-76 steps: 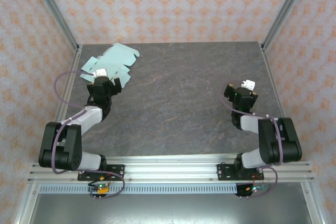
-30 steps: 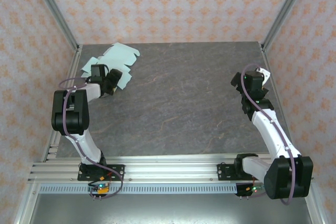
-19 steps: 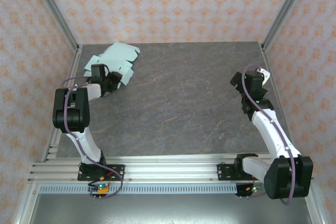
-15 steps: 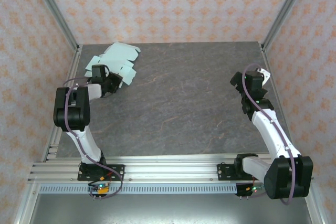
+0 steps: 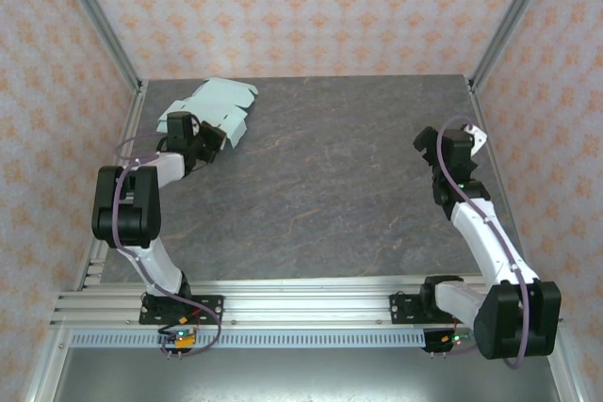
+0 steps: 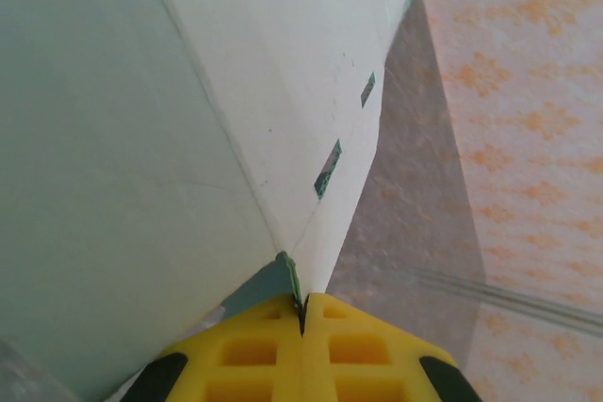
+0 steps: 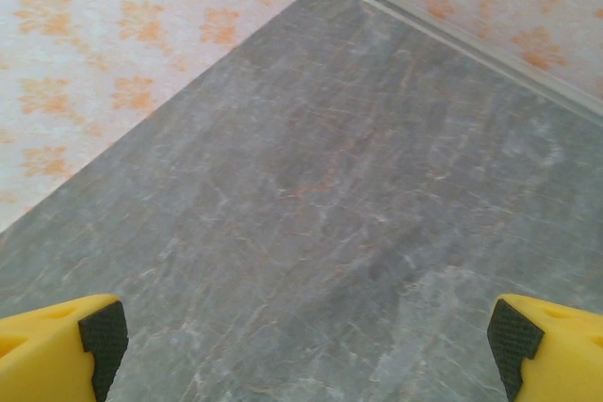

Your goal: Fold the paper box

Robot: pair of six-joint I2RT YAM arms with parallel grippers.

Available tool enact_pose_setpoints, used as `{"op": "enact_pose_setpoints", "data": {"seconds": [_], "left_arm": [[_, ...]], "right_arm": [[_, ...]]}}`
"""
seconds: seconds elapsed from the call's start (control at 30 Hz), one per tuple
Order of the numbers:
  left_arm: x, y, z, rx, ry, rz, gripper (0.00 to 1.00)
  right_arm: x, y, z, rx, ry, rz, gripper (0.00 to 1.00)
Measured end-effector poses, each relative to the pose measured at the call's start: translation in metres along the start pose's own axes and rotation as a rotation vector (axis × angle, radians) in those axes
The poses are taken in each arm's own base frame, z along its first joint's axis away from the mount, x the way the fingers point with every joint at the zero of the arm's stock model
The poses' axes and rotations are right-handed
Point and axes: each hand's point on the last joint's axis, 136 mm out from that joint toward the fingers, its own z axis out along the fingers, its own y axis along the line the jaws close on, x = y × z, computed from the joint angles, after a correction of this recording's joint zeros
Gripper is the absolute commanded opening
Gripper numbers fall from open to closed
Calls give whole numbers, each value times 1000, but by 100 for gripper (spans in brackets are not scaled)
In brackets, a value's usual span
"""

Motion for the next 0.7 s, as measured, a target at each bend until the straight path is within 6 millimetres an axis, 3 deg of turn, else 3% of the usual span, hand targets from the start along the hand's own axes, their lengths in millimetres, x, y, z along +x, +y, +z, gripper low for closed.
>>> {"op": "enact_pose_setpoints", "data": {"seconds": [0.07, 0.17, 0.3, 0.37, 0.57, 0.7], "left_arm": [[15, -10, -7, 18, 18, -6, 0], [40, -23, -20, 27, 52, -13, 0], [60, -40, -44, 36, 80, -27, 0], [63, -48, -58, 40, 80, -32, 0], [69, -64, -94, 29, 78, -55, 0], [77, -70, -113, 29, 84, -75, 0]], "right_arm": [[9, 14, 1, -81, 0, -64, 99], [37, 54, -7, -243, 31, -260, 99], [86, 125, -41, -540, 26, -586, 99], [110, 150, -57, -664, 27, -722, 99], [191, 193, -77, -846, 24, -1101, 99], [225, 223, -80, -892, -40, -1269, 100]]}}
